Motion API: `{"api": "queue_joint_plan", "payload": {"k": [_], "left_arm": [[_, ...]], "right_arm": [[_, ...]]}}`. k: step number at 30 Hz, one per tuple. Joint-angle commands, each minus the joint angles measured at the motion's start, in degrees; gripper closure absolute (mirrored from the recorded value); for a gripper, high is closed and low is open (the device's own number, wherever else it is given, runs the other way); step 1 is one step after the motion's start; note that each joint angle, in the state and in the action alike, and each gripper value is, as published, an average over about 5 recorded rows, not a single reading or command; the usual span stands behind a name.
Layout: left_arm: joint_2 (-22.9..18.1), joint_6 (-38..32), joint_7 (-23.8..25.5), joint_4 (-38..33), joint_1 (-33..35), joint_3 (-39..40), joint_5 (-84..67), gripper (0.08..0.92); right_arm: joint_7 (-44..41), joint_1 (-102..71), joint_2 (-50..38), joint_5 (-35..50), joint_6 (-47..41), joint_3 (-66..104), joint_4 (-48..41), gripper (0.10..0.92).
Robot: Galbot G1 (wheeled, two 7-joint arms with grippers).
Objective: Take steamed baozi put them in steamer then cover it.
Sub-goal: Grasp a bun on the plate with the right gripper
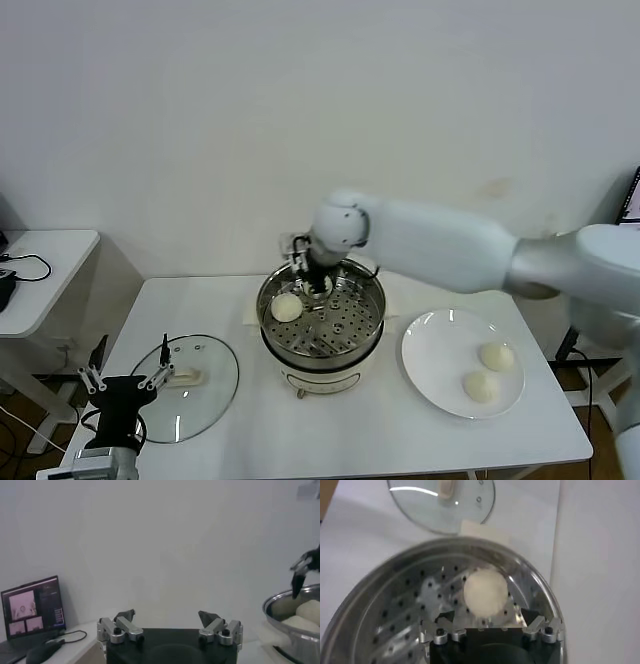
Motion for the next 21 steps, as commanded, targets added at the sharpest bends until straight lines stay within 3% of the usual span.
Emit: {"api": "queue_joint_plan", "payload": {"k": [1,9,15,21], "left_arm": [[0.20,0.20,0.11,0.00,-0.10,0.58,0.09,0.177],[0.44,0.15,0.13,0.81,-0.08,1.59,0.31,0.177],[0.25,0.05,0.11,1.03,0.33,1.91,0.59,0.177],[0.05,0.01,0.08,0.96,0.85,1.91,0.93,0.177]], "right_arm": [[-8.67,8.92,-20.56,-0.91,6.59,-0.69,13.92,0.202],[-12.85,5.01,-40.88,-9.52,13.54,-0.59,23.44,0.202],[-13.28,-5.66,-49.08,-18.98,17.39,2.48,25.30,0.203],[-11.77,-25.46,-54.03,-25.60,18.86,16.82,24.96,0.203]]}}
